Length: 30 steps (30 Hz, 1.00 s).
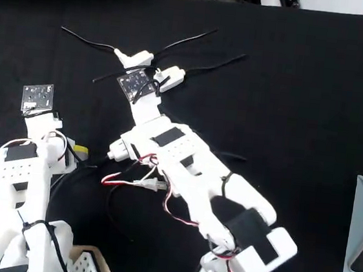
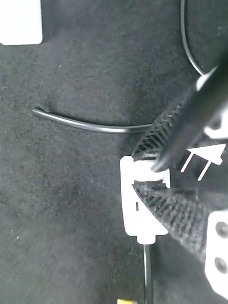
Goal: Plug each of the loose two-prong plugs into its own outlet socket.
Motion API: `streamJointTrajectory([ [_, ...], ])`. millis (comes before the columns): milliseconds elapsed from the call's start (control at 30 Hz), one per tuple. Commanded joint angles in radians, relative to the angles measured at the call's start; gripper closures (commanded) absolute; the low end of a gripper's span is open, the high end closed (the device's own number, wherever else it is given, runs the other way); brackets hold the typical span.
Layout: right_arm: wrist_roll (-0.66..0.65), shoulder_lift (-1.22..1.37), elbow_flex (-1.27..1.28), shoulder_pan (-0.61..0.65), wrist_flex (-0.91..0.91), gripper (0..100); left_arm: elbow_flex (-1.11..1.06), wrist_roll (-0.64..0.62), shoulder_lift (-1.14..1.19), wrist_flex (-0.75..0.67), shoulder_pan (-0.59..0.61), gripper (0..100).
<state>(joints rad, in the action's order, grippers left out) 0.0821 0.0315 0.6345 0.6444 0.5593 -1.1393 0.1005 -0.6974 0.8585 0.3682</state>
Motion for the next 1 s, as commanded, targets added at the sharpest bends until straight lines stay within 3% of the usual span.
streamJointTrajectory([
  [0,-0.009,0.022,-0.022,-0.002,-0.003,98.7,0.008,-0.002,-0.023,-0.014,0.012,69],
  [300,-0.011,0.030,-0.045,0.038,0.003,98.7,0.007,-0.002,-0.017,-0.012,0.012,69],
  [667,-0.008,0.050,-0.318,-0.114,0.000,98.6,-0.010,-0.002,-0.025,-0.018,0.013,69],
  [967,-0.009,0.367,-0.716,-0.262,0.003,98.6,-0.010,-0.002,-0.025,-0.018,0.013,69],
])
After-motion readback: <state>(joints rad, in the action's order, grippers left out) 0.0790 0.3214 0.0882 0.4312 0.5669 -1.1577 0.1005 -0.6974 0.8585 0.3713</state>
